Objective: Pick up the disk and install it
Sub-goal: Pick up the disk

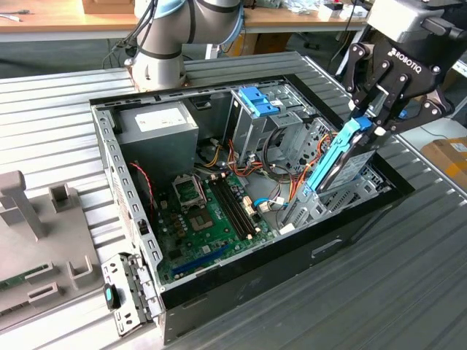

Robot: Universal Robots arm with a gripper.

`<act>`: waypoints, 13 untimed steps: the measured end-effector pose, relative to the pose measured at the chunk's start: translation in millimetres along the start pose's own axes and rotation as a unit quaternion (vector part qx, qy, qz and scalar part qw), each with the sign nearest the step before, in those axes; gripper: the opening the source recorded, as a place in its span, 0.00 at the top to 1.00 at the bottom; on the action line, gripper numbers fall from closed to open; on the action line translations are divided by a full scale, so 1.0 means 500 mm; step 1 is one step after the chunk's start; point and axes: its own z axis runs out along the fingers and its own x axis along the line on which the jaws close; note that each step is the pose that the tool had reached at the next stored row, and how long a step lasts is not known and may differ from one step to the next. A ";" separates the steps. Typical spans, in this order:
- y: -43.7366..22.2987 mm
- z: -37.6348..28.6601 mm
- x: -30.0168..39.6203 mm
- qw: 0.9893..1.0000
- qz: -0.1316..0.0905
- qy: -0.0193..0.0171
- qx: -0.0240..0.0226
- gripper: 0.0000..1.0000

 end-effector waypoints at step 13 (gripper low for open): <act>-0.004 0.001 0.001 1.000 -0.001 0.000 0.000 0.56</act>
